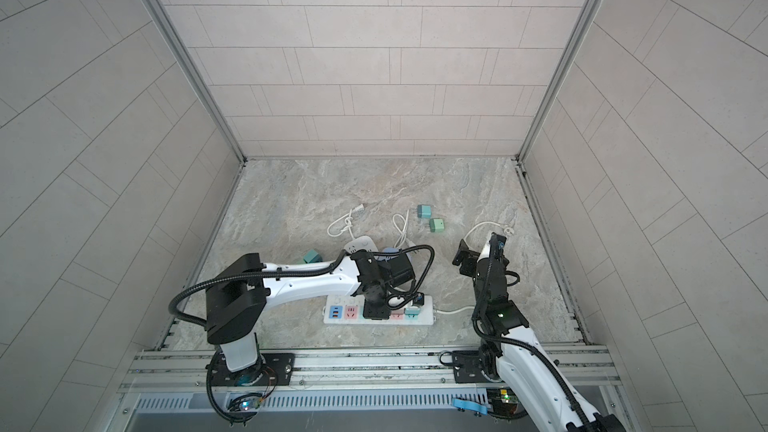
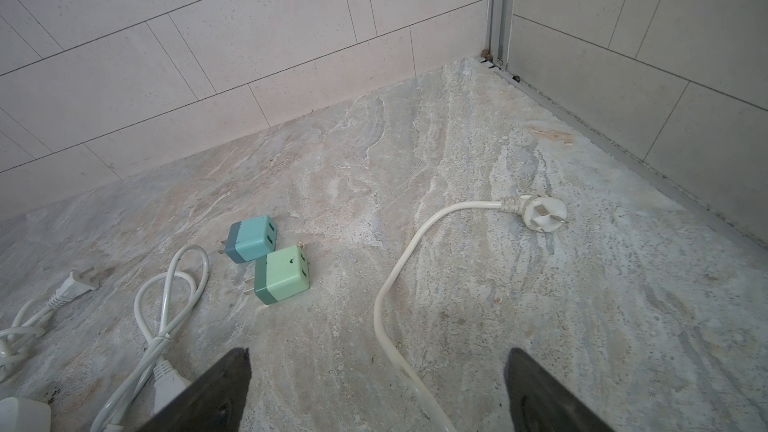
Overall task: Insert the plug
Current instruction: 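Lower the teal adapter with the left gripper into the strip socket, then open the left gripper and lift it off the plugged teal adapter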
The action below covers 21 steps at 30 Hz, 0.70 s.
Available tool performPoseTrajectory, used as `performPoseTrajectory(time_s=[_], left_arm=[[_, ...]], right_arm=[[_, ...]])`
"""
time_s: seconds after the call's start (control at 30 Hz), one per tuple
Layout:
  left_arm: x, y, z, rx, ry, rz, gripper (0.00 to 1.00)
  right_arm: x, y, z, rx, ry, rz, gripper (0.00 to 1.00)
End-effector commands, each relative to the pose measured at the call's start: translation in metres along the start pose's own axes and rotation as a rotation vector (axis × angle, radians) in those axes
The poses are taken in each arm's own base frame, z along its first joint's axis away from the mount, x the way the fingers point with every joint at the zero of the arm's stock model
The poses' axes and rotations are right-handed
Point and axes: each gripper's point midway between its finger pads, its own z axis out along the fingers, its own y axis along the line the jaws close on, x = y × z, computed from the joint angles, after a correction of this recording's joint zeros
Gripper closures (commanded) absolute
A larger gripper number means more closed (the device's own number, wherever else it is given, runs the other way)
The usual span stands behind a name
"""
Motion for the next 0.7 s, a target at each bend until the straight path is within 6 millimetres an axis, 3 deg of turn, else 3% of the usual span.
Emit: performPoseTrajectory(time_s=[0.0,0.47,0.67], left_arm=[[0.023,-0.024,0.027,0.078,0.056,0.038,0.85],[0.006,-0.008,-0.012,-0.088,-0.154,0.014,0.43],[0.005,-0.003,-0.026,-0.128,-0.211,-0.001,0.42]], right_arm=[[-0.011,0.003,-0.001,-0.002,-0.029,0.011,0.03],[-0.011,0.002,-0.001,-0.001,-0.027,0.010,0.02],[-0.012,0.001,-0.003,0.000,-0.035,0.016,0.02]])
